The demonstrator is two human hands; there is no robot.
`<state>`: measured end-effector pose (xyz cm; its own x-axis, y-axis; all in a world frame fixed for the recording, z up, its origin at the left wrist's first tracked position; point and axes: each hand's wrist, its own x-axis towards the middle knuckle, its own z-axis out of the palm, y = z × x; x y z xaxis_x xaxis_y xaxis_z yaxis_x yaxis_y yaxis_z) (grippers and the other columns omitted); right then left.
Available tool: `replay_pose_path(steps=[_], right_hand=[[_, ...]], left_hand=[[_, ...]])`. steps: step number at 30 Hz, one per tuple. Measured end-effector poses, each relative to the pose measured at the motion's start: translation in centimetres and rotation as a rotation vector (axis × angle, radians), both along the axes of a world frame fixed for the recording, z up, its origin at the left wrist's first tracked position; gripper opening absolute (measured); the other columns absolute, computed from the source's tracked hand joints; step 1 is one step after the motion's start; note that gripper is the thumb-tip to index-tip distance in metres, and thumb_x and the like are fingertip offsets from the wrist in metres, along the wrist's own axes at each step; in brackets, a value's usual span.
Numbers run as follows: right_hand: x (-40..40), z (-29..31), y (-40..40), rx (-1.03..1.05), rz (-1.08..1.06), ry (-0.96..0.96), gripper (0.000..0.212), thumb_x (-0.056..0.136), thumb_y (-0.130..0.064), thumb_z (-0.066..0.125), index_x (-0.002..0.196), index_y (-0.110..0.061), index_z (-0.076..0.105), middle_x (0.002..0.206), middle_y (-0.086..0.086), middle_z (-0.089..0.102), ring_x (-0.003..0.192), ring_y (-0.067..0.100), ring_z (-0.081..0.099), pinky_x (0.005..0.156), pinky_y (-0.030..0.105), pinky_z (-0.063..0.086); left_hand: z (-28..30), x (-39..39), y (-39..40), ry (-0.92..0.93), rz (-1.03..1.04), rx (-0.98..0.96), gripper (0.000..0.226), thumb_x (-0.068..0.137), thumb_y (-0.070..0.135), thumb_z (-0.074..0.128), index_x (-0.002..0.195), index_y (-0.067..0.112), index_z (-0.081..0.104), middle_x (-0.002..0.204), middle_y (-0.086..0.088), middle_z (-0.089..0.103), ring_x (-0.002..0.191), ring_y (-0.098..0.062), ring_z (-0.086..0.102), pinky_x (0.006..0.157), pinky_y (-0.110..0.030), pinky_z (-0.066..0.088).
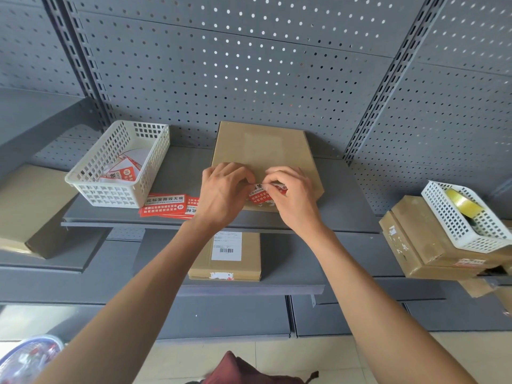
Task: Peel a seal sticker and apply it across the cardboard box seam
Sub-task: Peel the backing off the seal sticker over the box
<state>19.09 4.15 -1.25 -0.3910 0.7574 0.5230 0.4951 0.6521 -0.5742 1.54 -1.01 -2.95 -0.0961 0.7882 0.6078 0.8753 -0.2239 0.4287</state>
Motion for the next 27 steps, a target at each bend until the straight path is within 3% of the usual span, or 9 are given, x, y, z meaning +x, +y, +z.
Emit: replay_pose_path(steps=[14,21,23,27], right_hand=[[0.21,0.09,-0.08,-0.027,0.012,-0.007,0.008,0.087,-0.018,0.07,0.081,-0.024,0.071,0.108,-0.008,0.069,0.106,0.014,0.06,0.097,0.054,0.045],[0.1,0.2,-0.13,-0.042,0.006,0.014,0.007,0.087,-0.018,0.069,0.082,-0.024,0.071,0.107,-0.009,0.069,0.107,0.013,0.06,0.098,0.053,0.045],[0.01,0.16,-0.27,-0.048,-0.004,0.027,0.006,0.088,-0.018,0.069,0.089,-0.023,0.071,0.109,-0.01,0.069,0.108,0.013,0.06,0.1,0.052,0.045],[0.31,0.89,-0.9,-0.111,-0.03,0.074,0.041,0.085,-0.018,0.073,0.121,-0.026,0.055,0.122,-0.014,0.064,0.12,0.008,0.056,0.108,0.041,0.042]], left_hand=[[-0.33,-0.14,-0.08,0.04,-0.018,-0.012,0.008,0.092,0.019,0.061,0.091,0.026,0.062,0.111,0.01,0.066,0.102,-0.022,0.058,0.089,-0.045,0.039],[-0.22,-0.03,-0.22,0.014,-0.017,-0.029,0.016,0.088,0.028,0.066,0.102,0.022,0.061,0.108,0.007,0.067,0.105,-0.023,0.059,0.093,-0.045,0.036],[-0.36,-0.06,-0.18,0.043,-0.015,-0.021,0.008,0.087,0.024,0.069,0.094,0.023,0.065,0.111,0.006,0.068,0.106,-0.024,0.06,0.093,-0.045,0.037],[-0.32,0.05,-0.1,0.016,-0.002,-0.028,0.008,0.087,0.017,0.072,0.088,0.023,0.067,0.112,0.006,0.069,0.104,-0.025,0.061,0.092,-0.044,0.036]])
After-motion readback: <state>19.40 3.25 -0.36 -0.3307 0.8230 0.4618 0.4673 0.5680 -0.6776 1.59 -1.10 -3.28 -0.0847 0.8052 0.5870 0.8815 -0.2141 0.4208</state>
